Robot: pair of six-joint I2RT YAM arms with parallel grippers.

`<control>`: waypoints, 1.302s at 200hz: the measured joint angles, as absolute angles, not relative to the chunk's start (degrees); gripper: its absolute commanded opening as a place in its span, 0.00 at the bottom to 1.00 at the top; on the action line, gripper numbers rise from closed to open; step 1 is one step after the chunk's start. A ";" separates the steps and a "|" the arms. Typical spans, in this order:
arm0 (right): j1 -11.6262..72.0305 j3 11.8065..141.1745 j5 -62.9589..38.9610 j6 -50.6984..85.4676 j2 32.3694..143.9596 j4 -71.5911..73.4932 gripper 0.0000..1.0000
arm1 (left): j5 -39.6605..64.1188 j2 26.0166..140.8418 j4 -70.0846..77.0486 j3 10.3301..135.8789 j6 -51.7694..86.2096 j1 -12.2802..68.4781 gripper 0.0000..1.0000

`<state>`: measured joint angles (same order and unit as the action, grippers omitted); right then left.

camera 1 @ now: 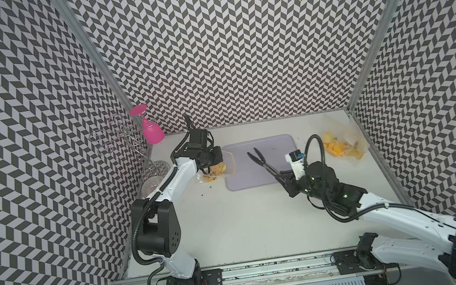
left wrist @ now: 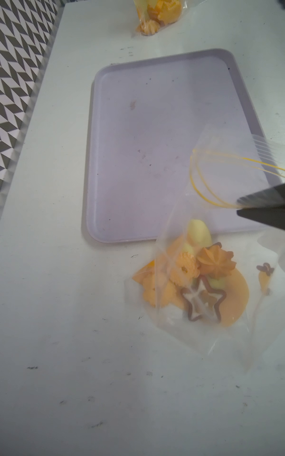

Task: Put the cookies into a resealable bag to prevent moisture
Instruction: Place the clamp at the center of the board, then place the ziploc bag at the center of the board.

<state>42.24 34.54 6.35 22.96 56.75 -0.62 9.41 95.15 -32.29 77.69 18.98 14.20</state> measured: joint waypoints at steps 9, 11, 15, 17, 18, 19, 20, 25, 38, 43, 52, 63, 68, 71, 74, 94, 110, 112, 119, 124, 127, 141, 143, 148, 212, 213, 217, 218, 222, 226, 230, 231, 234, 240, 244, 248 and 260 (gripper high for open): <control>42.19 31.92 11.38 26.46 52.84 -2.90 0.11 | 9.26 94.06 -32.29 77.67 18.98 14.15 0.00; 42.19 31.31 12.49 27.35 51.96 -3.60 0.12 | 9.28 93.78 -32.27 77.67 18.98 14.13 0.00; 42.11 30.24 14.28 28.77 50.59 -4.67 0.11 | 9.23 93.27 -32.27 77.65 18.98 14.11 0.00; 42.06 29.58 15.38 29.74 49.71 -5.45 0.11 | 9.23 92.97 -32.27 77.65 18.98 14.11 0.00; 42.04 29.39 15.75 30.11 49.43 -5.74 0.11 | 9.23 92.84 -32.27 77.65 18.98 14.11 0.00; 42.00 29.19 16.10 30.39 49.15 -5.98 0.11 | 9.26 92.73 -32.27 77.65 19.00 14.11 0.00; 41.93 28.80 16.69 30.85 48.69 -6.50 0.12 | 9.23 92.53 -32.27 77.65 19.00 14.11 0.00; 41.63 27.51 18.81 32.91 47.03 -8.62 0.11 | 9.21 91.92 -32.27 77.62 19.00 14.11 0.00; 40.49 24.88 22.83 37.47 44.25 -13.65 0.11 | 9.10 90.30 -32.36 77.62 19.09 14.31 0.00; 40.07 24.27 23.86 38.74 43.77 -15.25 0.11 | 9.02 89.67 -32.49 77.62 19.11 14.46 0.00; 38.85 23.09 25.28 41.21 43.51 -17.56 0.12 | 8.67 88.49 -32.82 77.62 19.11 14.96 0.00; 36.97 21.85 25.69 43.16 43.97 -18.74 0.12 | 8.27 87.05 -33.52 77.62 19.09 15.79 0.00; 35.86 21.34 25.61 43.86 44.56 -18.85 0.13 | 8.08 86.30 -33.91 77.62 19.07 16.32 0.00; 35.09 21.04 25.47 44.12 45.08 -18.85 0.14 | 8.08 85.82 -34.17 77.62 19.03 16.67 0.00; 34.39 20.82 25.21 44.36 45.54 -18.81 0.15 | 7.90 85.41 -34.41 77.62 18.98 17.04 0.00; 29.80 19.53 22.46 45.10 50.02 -16.19 0.46 | 7.03 83.05 -36.49 77.87 18.41 20.18 0.00; 27.53 19.44 20.16 44.58 52.64 -14.59 0.63 | 5.80 82.46 -39.13 79.44 17.37 24.32 0.00; 27.35 19.44 19.88 44.69 52.82 -14.24 0.64 | 5.69 82.46 -39.31 79.61 17.26 24.77 0.00; 26.87 19.40 19.33 44.31 53.06 -13.96 0.67 | 5.08 82.48 -40.21 80.49 16.60 27.11 0.00; 26.55 19.40 19.22 43.99 53.04 -13.65 0.69 | 4.84 82.48 -40.82 80.95 16.25 28.58 0.00; 26.35 19.40 19.07 43.64 52.88 -13.28 0.69 | 4.60 82.48 -41.19 81.21 16.01 29.65 0.00; 26.09 19.44 19.00 41.89 51.62 -12.51 0.69 | 4.34 82.48 -42.65 82.15 14.74 34.22 0.00; 26.06 19.46 19.05 41.58 51.29 -12.40 0.69 | 4.36 82.48 -42.83 82.21 14.59 34.65 0.00; 26.06 19.49 19.05 40.82 50.54 -12.16 0.69 | 4.73 82.48 -43.20 82.30 13.87 36.21 0.00; 26.06 20.56 14.31 26.68 38.26 -2.50 0.60 | 0.38 84.09 -45.50 77.49 7.75 44.60 0.00; 26.06 20.60 14.00 26.30 38.22 -2.46 0.60 | 0.12 84.25 -45.50 77.38 7.68 44.58 0.00; 26.06 20.82 13.19 25.69 38.19 -2.39 0.60 | -0.45 84.71 -45.50 77.14 7.60 44.58 0.00; 26.06 20.95 12.71 25.28 38.19 -2.39 0.60 | -0.51 84.84 -45.50 77.10 7.55 44.58 0.00; 26.06 21.28 11.81 24.43 38.22 -2.42 0.60 | -0.95 85.38 -45.45 76.88 7.44 44.51 0.00; 26.06 21.85 10.31 23.33 38.54 -2.52 0.61 | -1.23 85.89 -45.36 76.69 7.29 44.47 0.00; 26.06 22.44 9.10 22.76 38.85 -2.55 0.61 | -1.48 86.28 -45.23 76.51 7.27 44.45 0.00; 26.06 22.65 9.08 22.41 38.96 -2.52 0.61 | -1.52 86.37 -45.21 76.49 7.25 44.45 0.00; 26.06 23.22 7.60 21.74 39.40 -2.59 0.61 | -1.67 86.67 -45.12 76.36 7.16 44.42 0.00; 26.06 24.40 5.76 20.49 40.40 -2.90 0.62 | -1.83 87.11 -44.84 76.05 7.07 44.42 0.00; 26.04 25.21 3.79 19.84 41.06 -2.98 0.63 | -1.87 87.29 -44.56 75.77 7.03 44.42 0.00; 26.06 26.20 1.93 19.03 42.04 -3.16 0.63 | -1.87 87.33 -44.34 75.55 6.94 44.42 0.00; 26.06 28.75 -3.11 17.93 44.60 -3.86 0.65 | -1.87 87.33 -43.97 75.11 6.85 44.42 0.00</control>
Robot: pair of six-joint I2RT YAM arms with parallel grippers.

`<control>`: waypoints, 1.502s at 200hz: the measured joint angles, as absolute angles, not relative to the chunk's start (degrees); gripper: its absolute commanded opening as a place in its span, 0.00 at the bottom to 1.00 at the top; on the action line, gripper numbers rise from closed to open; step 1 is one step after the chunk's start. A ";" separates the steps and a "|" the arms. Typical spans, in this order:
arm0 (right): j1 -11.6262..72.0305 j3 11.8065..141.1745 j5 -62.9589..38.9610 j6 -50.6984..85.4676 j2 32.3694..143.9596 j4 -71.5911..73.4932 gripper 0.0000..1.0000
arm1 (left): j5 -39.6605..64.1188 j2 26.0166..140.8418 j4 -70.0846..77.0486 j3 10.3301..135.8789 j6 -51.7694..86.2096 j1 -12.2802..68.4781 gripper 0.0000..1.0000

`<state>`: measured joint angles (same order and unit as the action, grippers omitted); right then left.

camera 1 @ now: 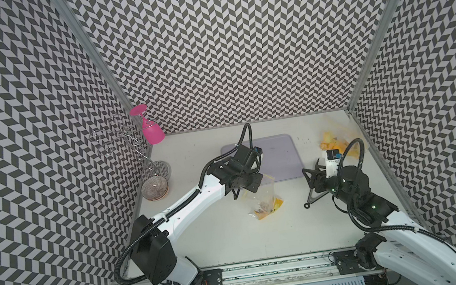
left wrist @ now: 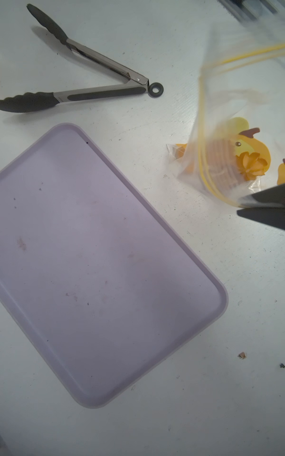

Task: Put the cookies into a resealable bag to prevent moisture
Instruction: Place the ziploc bag at the center of the board, then close the ziploc bag at the center of the board.

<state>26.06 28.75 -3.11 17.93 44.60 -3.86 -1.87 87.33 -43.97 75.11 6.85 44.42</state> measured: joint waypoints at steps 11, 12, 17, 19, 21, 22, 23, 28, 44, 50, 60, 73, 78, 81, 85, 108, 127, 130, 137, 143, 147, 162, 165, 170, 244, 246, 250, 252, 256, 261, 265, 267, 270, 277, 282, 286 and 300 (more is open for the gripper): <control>26.11 30.70 -6.96 18.22 46.46 -4.51 0.67 | -1.83 87.33 -43.44 75.09 6.66 44.42 0.00; 26.11 30.81 -6.98 18.33 46.57 -4.54 0.67 | -1.80 87.33 -43.40 75.09 6.63 44.42 0.00; 26.20 31.66 -8.38 18.92 47.33 -5.02 0.68 | -1.69 87.33 -43.18 75.09 6.48 44.42 0.00; 26.30 31.99 -9.17 19.33 47.64 -5.17 0.68 | -1.67 87.33 -43.11 75.09 6.44 44.42 0.00; 26.41 32.23 -9.32 19.44 47.79 -5.28 0.68 | -1.63 87.31 -43.00 75.09 6.42 44.42 0.00; 26.50 32.45 -9.50 19.64 47.97 -5.39 0.69 | -1.61 87.31 -42.98 75.09 6.39 44.42 0.00; 26.55 32.53 -9.78 19.75 48.07 -5.45 0.69 | -1.56 87.31 -42.94 75.09 6.31 44.42 0.00; 27.05 33.28 -10.37 20.84 48.71 -5.78 0.69 | -1.39 87.29 -42.72 75.09 6.17 44.42 0.00; 30.09 35.22 -10.83 23.92 50.35 -6.61 0.70 | -0.71 87.18 -42.00 74.91 5.69 44.42 0.00; 32.14 35.97 -10.55 24.93 50.98 -6.90 0.70 | -0.54 87.11 -41.82 74.83 5.58 44.42 0.00; 35.14 36.99 -10.37 25.30 52.10 -7.01 0.66 | -0.10 87.09 -41.60 74.74 5.30 44.42 0.00; 37.52 37.98 -10.85 24.12 53.74 -6.76 0.60 | 0.27 87.09 -41.39 74.70 4.97 44.42 0.00; 38.09 38.22 -11.00 23.24 54.37 -6.66 0.59 | 0.32 87.09 -41.30 74.70 4.86 44.42 0.00; 38.28 38.33 -10.98 22.70 54.70 -6.61 0.59 | 0.34 87.09 -41.23 74.67 4.78 44.42 0.00; 38.39 38.33 -10.81 21.91 55.18 -6.44 0.58 | 0.38 87.09 -41.15 74.67 4.71 44.42 0.00; 38.33 39.05 -8.58 19.81 57.65 -7.42 0.60 | 0.69 87.02 -40.73 74.48 4.34 44.42 0.00; 38.13 41.82 -8.99 19.20 60.23 -8.03 0.61 | 0.97 86.78 -40.32 73.78 4.08 44.42 0.00; 38.13 42.41 -9.30 19.07 60.64 -8.01 0.61 | 1.02 86.76 -40.32 73.71 4.05 44.42 0.00; 38.13 43.35 -10.00 19.00 61.43 -7.66 0.60 | 1.13 86.76 -40.34 73.67 3.99 44.42 0.00; 38.15 44.07 -10.61 18.92 62.11 -7.40 0.59 | 1.17 86.76 -40.29 73.67 3.90 44.42 0.00; 38.15 44.49 -11.03 18.79 62.61 -7.20 0.59 | 1.17 86.76 -40.27 73.67 3.90 44.42 0.00; 38.15 45.21 -12.16 18.33 64.01 -7.22 0.59 | 1.17 86.67 -40.21 73.67 3.88 44.42 0.00; 38.15 45.25 -12.36 18.20 64.29 -7.27 0.59 | 1.19 86.65 -40.21 73.67 3.88 44.42 0.00; 38.15 45.32 -12.67 18.04 64.79 -7.29 0.59 | 1.19 86.63 -40.16 73.67 3.88 44.42 0.00; 38.17 51.79 -14.94 15.35 74.08 -10.83 0.21 | 1.19 86.61 -39.92 73.73 4.86 44.49 0.00; 38.17 52.01 -14.94 15.22 74.26 -10.96 0.20 | 1.10 86.61 -39.92 73.76 4.97 44.49 0.00; 38.17 52.62 -14.79 15.18 74.67 -11.40 0.15 | 0.95 86.59 -39.92 73.80 5.23 44.49 0.02; 38.17 52.86 -14.81 14.92 74.85 -11.57 0.13 | 0.89 86.59 -39.94 73.82 5.30 44.49 0.04; 38.17 53.12 -14.57 14.76 75.05 -11.81 0.10 | 0.67 86.54 -39.92 73.87 5.69 44.49 0.10; 38.17 53.30 -14.44 14.52 75.09 -12.01 0.06 | 0.40 86.46 -39.92 73.91 5.91 44.49 0.19; 38.17 53.30 -14.31 14.74 75.09 -12.16 0.04 | 0.10 86.41 -39.90 73.95 6.31 44.49 0.27; 38.17 53.30 -14.06 14.37 75.09 -12.29 0.03 | -0.01 86.32 -39.88 73.95 6.26 44.49 0.31; 38.17 53.30 -13.87 14.59 75.05 -12.40 0.02 | -0.38 86.21 -39.83 73.95 6.90 44.49 0.39; 38.17 53.30 -13.47 14.50 75.02 -12.67 0.00 | -1.13 85.80 -39.79 73.95 7.79 44.49 0.54; 38.17 53.30 -13.17 14.35 75.02 -12.91 0.00 | -1.78 85.27 -39.64 73.93 8.47 44.49 0.65; 38.17 53.28 -12.91 14.59 75.00 -13.04 0.00 | -2.26 84.84 -39.42 73.87 9.04 44.49 0.71; 38.17 52.99 -12.01 14.66 74.74 -13.28 0.00 | -3.97 81.45 -36.40 71.83 11.86 44.49 0.85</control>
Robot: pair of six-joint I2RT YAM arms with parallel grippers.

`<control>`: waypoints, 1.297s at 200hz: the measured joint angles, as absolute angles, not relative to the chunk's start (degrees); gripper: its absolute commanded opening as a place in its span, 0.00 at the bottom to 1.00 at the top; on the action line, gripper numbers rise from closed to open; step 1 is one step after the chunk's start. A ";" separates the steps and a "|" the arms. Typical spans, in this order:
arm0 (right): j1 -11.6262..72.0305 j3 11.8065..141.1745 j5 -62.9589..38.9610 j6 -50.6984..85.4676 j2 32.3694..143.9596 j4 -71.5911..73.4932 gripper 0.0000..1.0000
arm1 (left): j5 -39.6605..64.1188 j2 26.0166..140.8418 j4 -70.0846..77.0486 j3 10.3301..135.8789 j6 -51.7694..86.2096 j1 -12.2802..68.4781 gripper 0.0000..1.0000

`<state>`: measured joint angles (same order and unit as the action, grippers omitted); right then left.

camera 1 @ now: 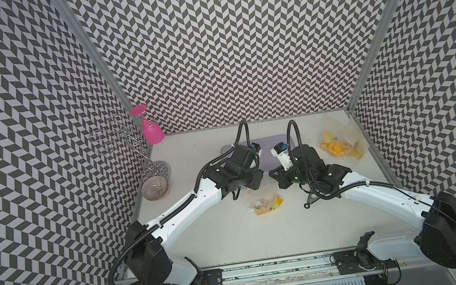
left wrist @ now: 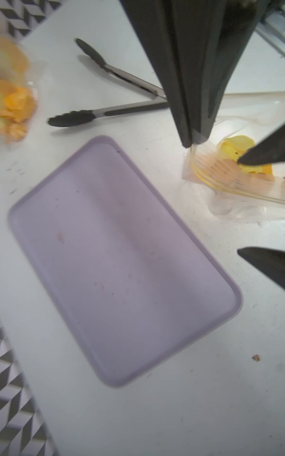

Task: Put the cookies into a resealable bag to prevent moisture
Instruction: Close the ziploc bag at the center of the board.

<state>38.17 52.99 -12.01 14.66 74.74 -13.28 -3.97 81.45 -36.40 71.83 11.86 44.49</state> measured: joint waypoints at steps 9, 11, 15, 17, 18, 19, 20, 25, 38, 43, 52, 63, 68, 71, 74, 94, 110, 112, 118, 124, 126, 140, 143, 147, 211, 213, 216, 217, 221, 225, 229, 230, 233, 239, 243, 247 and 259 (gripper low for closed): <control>38.17 52.64 -11.57 14.63 74.43 -13.34 0.00 | -5.04 77.71 -33.28 68.75 13.65 44.47 0.92; 38.17 52.58 -11.46 14.63 74.37 -13.37 0.00 | -5.17 77.03 -32.75 68.12 14.26 44.45 0.94; 38.17 52.47 -11.33 14.63 74.28 -13.43 0.00 | -5.63 74.65 -30.98 66.00 14.68 44.40 0.98; 38.15 52.42 -11.27 14.63 74.26 -13.47 0.00 | -5.72 73.91 -30.22 65.21 15.40 44.38 0.99; 38.13 52.42 -11.25 14.63 74.24 -13.50 0.00 | -5.89 73.03 -29.67 64.42 15.70 44.34 0.99; 38.13 52.40 -11.20 14.63 74.22 -13.50 0.00 | -5.91 72.62 -29.45 64.10 15.68 44.31 0.99; 38.11 52.40 -11.18 14.63 74.19 -13.52 0.00 | -5.98 72.20 -29.26 63.75 15.66 44.31 0.99; 38.09 52.38 -11.03 14.61 74.19 -13.69 0.00 | -6.59 69.04 -26.65 60.69 16.86 44.31 0.99; 37.80 52.38 -10.72 14.55 74.19 -13.98 0.00 | -7.55 60.64 -19.07 51.92 18.17 44.23 0.97; 37.69 52.38 -10.68 14.50 74.19 -14.15 0.00 | -7.66 57.21 -16.47 48.40 18.57 44.23 0.95; 37.56 52.38 -10.61 14.39 74.19 -14.46 0.00 | -7.42 51.77 -9.85 41.78 18.44 44.18 0.91; 37.17 52.38 -10.55 14.22 74.19 -14.92 0.00 | -6.07 45.67 -2.07 33.61 17.52 44.16 0.94; 36.95 52.38 -10.52 14.06 74.19 -15.07 0.00 | -5.19 43.51 0.99 30.22 16.71 44.16 0.94; 36.86 52.38 -10.50 14.02 74.19 -15.16 0.00 | -4.69 42.59 2.39 28.84 16.45 44.16 0.94; 36.80 52.38 -10.48 13.91 74.19 -15.20 0.00 | -4.29 41.60 3.81 27.16 16.10 44.16 0.94; 36.14 52.38 -10.28 13.17 74.19 -15.77 0.00 | -1.37 38.17 11.40 19.62 13.63 44.16 0.94; 35.66 52.38 -10.28 12.36 74.19 -16.62 0.00 | 0.40 38.41 16.25 16.47 11.86 44.16 0.90; 35.62 52.38 -10.28 12.25 74.19 -16.73 0.00 | 0.38 38.48 16.67 16.21 11.60 44.16 0.88; 35.42 52.38 -10.28 11.88 74.19 -16.99 0.00 | 1.41 38.96 18.44 15.18 10.76 44.16 0.87; 35.33 52.38 -10.28 11.51 74.19 -17.28 0.00 | 2.74 39.68 20.32 14.15 9.89 44.16 0.86; 35.29 52.40 -10.28 11.42 74.19 -17.37 0.00 | 2.83 39.83 20.73 13.93 9.69 44.16 0.85; 35.05 52.40 -10.28 10.55 74.19 -18.06 0.00 | 4.91 42.44 23.86 12.62 7.73 44.16 0.83; 35.05 52.40 -10.31 10.37 74.19 -18.20 0.00 | 5.15 43.27 24.32 12.53 7.29 44.16 0.83; 34.98 52.40 -10.31 10.13 74.19 -18.33 0.00 | 5.56 44.40 24.91 12.51 6.61 44.16 0.82; 34.96 53.28 -10.98 7.64 74.39 -19.66 0.00 | 9.43 58.46 29.76 14.26 -5.91 43.70 0.71; 34.96 53.32 -10.98 7.57 74.41 -19.77 0.00 | 9.78 58.76 29.89 14.44 -6.37 43.66 0.71; 34.96 53.36 -11.03 7.46 74.46 -19.81 0.00 | 10.28 59.22 30.00 14.72 -6.72 43.53 0.71; 34.96 53.36 -11.05 7.46 74.46 -19.81 0.00 | 10.41 59.33 30.00 14.79 -6.85 43.48 0.71; 34.96 53.43 -11.05 7.38 74.54 -19.92 0.00 | 11.09 59.86 30.20 15.16 -7.55 43.33 0.70; 34.96 53.52 -11.11 7.22 74.61 -20.01 0.00 | 11.66 60.27 30.44 15.42 -8.10 43.18 0.70; 34.96 53.60 -11.14 7.05 74.67 -20.14 0.00 | 12.19 60.62 30.59 15.73 -8.45 42.98 0.69; 34.96 53.63 -11.14 7.03 74.70 -20.18 0.00 | 12.32 60.69 30.61 15.77 -8.56 42.94 0.69; 34.96 53.67 -11.14 6.98 74.72 -20.32 0.00 | 12.73 60.90 30.85 15.94 -9.02 42.78 0.69; 34.96 53.76 -11.18 6.85 74.74 -20.51 0.00 | 13.50 61.23 31.27 16.19 -9.56 42.48 0.69; 34.96 53.80 -11.18 6.79 74.74 -20.60 0.00 | 14.04 61.43 31.51 16.34 -9.93 42.17 0.69; 34.96 53.84 -11.18 6.70 74.74 -20.69 0.00 | 14.52 61.54 31.73 16.45 -10.31 41.89 0.68; 34.96 53.87 -11.20 6.55 74.74 -20.80 0.00 | 16.12 62.00 32.27 16.75 -11.14 40.77 0.65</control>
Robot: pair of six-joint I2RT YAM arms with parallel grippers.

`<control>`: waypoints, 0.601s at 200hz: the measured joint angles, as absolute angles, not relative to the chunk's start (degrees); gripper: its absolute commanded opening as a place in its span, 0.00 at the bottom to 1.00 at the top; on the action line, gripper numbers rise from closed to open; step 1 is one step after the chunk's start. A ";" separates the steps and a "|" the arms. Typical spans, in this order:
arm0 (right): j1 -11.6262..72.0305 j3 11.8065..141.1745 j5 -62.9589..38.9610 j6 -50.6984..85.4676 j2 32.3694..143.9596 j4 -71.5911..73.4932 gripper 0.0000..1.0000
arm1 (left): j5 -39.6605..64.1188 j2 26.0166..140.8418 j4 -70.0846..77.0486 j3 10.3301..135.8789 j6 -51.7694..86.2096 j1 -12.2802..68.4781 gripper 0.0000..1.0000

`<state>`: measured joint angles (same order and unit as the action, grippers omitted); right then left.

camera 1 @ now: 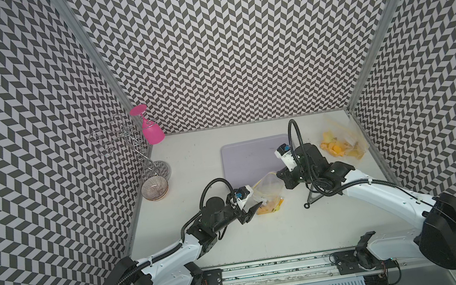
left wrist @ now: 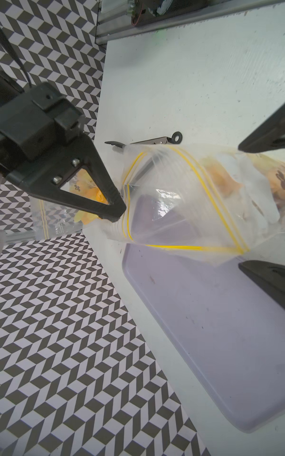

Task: Put the cookies into a resealable bag to prevent moisture
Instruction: Close the ziploc bag at the center of the board.

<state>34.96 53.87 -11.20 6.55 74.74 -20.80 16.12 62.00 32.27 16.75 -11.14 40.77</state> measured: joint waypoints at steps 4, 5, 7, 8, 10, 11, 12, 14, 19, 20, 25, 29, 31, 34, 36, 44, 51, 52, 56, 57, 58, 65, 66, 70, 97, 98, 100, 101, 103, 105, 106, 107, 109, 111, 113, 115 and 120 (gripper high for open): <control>34.96 53.87 -11.20 6.50 74.76 -20.86 0.00 | 16.69 62.15 32.42 16.84 -11.25 40.34 0.64; 34.96 53.87 -11.20 6.50 74.76 -20.86 0.00 | 16.95 62.22 32.49 16.86 -11.38 40.12 0.64; 34.96 53.87 -11.20 6.48 74.78 -20.88 0.00 | 17.23 62.26 32.56 16.88 -11.53 39.94 0.63; 34.96 53.87 -11.20 6.46 74.81 -20.91 0.00 | 17.52 62.30 32.60 16.91 -11.62 39.77 0.63; 34.96 53.87 -11.22 6.46 74.83 -20.95 0.00 | 17.78 62.35 32.62 16.95 -11.57 39.53 0.63; 34.96 53.87 -11.22 6.46 74.83 -20.95 0.00 | 18.02 62.39 32.64 16.97 -11.62 39.29 0.63; 34.96 53.87 -11.22 6.46 74.83 -20.97 0.00 | 18.15 62.41 32.67 16.97 -11.73 39.18 0.62; 34.96 53.87 -11.22 6.44 74.85 -20.99 0.00 | 18.39 62.43 32.75 16.99 -11.90 39.00 0.62; 34.96 53.87 -11.29 6.42 74.96 -21.02 0.00 | 19.38 62.57 32.93 17.02 -12.05 38.37 0.60; 34.96 53.87 -11.29 6.42 74.96 -21.04 0.00 | 19.46 62.59 32.95 17.02 -12.14 38.28 0.59; 34.96 53.87 -11.38 6.39 75.09 -21.04 0.00 | 20.36 62.65 33.04 17.02 -12.23 37.71 0.59; 34.96 53.87 -11.40 6.39 75.18 -21.04 0.00 | 20.93 62.70 33.12 17.02 -12.38 37.36 0.58; 34.96 53.87 -11.42 6.39 75.24 -21.06 0.00 | 21.21 62.74 33.19 17.02 -12.34 37.17 0.58; 34.96 53.87 -11.44 6.37 75.35 -21.06 0.00 | 21.65 62.78 33.32 17.04 -12.53 36.97 0.58; 34.96 53.87 -11.46 6.37 75.42 -21.06 0.00 | 21.91 62.85 33.36 17.04 -12.56 36.88 0.57; 34.96 53.91 -11.60 6.35 75.68 -21.10 0.00 | 22.76 63.07 33.39 17.21 -12.73 36.71 0.56; 34.96 53.95 -11.64 6.28 75.92 -21.17 0.00 | 23.57 63.44 33.36 17.61 -13.06 36.69 0.55; 34.96 53.98 -11.66 6.28 75.99 -21.17 0.00 | 23.64 63.46 33.36 17.63 -13.10 36.69 0.54; 34.96 54.00 -11.66 6.22 76.12 -21.21 0.00 | 23.92 63.70 33.39 17.87 -13.26 36.69 0.53; 34.96 54.00 -11.68 6.20 76.12 -21.26 0.00 | 24.05 63.79 33.39 17.96 -13.28 36.67 0.53; 34.96 54.02 -11.68 6.20 76.14 -21.28 0.00 | 24.14 63.81 33.39 18.00 -13.30 36.64 0.52; 34.96 54.06 -11.75 6.15 76.29 -21.45 0.00 | 24.80 64.14 33.39 18.48 -13.56 36.53 0.50; 34.96 54.06 -11.75 6.15 76.31 -21.45 0.00 | 24.84 64.14 33.36 18.52 -13.65 36.51 0.50; 34.96 54.06 -11.79 6.13 76.34 -21.47 0.00 | 25.30 64.31 33.39 18.76 -13.67 36.40 0.49; 34.96 54.08 -11.81 5.96 76.38 -21.52 0.00 | 27.40 64.42 33.41 19.55 -14.24 35.92 0.42; 34.96 54.08 -11.79 5.96 76.40 -21.52 0.00 | 27.46 64.42 33.41 19.59 -14.33 35.88 0.41; 34.96 54.08 -11.79 5.96 76.42 -21.52 0.00 | 27.55 64.42 33.43 19.59 -14.37 35.86 0.41; 34.96 54.08 -11.79 5.93 76.42 -21.52 0.00 | 27.66 64.42 33.43 19.62 -14.35 35.83 0.40; 34.96 54.08 -11.79 5.93 76.44 -21.52 0.00 | 27.77 64.42 33.43 19.64 -14.28 35.83 0.39; 34.96 54.08 -11.79 5.93 76.47 -21.52 0.00 | 27.86 64.42 33.43 19.64 -14.37 35.81 0.39; 34.96 54.08 -11.79 5.91 76.47 -21.52 0.00 | 27.86 64.42 33.43 19.64 -14.44 35.81 0.38; 34.96 54.11 -11.79 5.91 76.49 -21.52 0.00 | 27.92 64.42 33.45 19.64 -14.46 35.79 0.38; 34.96 54.11 -11.79 5.91 76.49 -21.54 0.00 | 28.01 64.42 33.45 19.64 -14.44 35.79 0.37; 34.96 54.11 -11.79 5.89 76.51 -21.56 0.00 | 28.14 64.42 33.41 19.64 -14.33 35.79 0.36; 34.96 54.13 -11.79 5.89 76.53 -21.58 0.00 | 28.14 64.42 33.43 19.64 -14.50 35.77 0.35; 34.96 54.13 -11.79 5.87 76.53 -21.61 0.00 | 28.25 64.42 33.41 19.64 -14.50 35.77 0.34; 34.96 54.17 -11.79 5.82 76.55 -21.74 0.00 | 28.36 64.45 33.41 19.64 -14.61 35.68 0.30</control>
<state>34.96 54.17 -11.79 5.82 76.55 -21.74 28.36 64.45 33.41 19.64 -14.61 35.68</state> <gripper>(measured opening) 0.047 0.367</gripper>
